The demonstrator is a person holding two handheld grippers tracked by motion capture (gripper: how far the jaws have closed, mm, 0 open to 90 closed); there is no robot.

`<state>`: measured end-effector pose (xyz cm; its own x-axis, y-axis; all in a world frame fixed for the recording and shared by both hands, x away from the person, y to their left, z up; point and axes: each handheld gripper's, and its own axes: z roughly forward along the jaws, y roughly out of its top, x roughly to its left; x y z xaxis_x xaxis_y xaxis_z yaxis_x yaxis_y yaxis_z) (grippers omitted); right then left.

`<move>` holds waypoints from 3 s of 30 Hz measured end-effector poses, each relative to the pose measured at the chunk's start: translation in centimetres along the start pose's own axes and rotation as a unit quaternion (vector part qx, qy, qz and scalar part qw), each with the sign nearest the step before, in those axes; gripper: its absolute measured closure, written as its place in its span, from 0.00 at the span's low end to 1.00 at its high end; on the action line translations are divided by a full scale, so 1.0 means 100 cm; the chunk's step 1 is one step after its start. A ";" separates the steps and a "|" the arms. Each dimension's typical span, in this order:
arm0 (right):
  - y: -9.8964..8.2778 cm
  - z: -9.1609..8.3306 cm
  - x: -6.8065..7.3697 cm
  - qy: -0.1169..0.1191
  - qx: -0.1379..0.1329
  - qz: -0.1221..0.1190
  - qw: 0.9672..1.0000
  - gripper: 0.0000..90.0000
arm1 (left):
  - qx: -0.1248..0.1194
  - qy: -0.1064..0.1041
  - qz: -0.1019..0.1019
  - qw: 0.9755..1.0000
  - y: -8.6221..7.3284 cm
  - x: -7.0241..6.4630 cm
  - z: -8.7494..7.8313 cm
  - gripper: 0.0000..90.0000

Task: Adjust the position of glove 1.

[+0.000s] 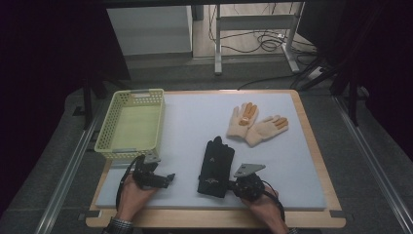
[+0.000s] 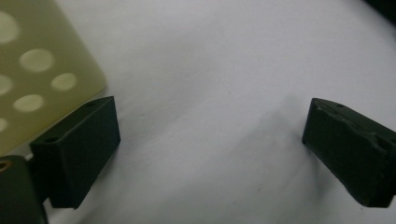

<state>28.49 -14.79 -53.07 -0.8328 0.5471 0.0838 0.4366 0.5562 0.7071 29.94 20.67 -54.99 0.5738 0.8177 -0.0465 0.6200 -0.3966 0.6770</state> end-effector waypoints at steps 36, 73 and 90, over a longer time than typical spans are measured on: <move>0.016 -0.010 -0.034 -0.101 -0.021 0.001 0.995 0.51 | -0.012 -0.003 0.002 1.000 -0.003 0.000 0.001 0.05; -0.032 -0.043 -0.098 -0.180 -0.018 0.080 0.980 0.20 | 0.022 -0.104 0.042 0.993 0.102 -0.058 0.043 0.00; -0.033 -0.043 -0.098 -0.181 -0.018 0.080 0.980 0.20 | 0.074 -0.046 0.102 0.991 0.107 -0.085 0.074 0.00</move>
<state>33.76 -24.60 -53.20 -0.5775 0.8146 -0.0545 0.5335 0.4271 0.7300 35.65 6.43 -52.79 0.7373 0.6755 0.0092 0.5536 -0.6119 0.5648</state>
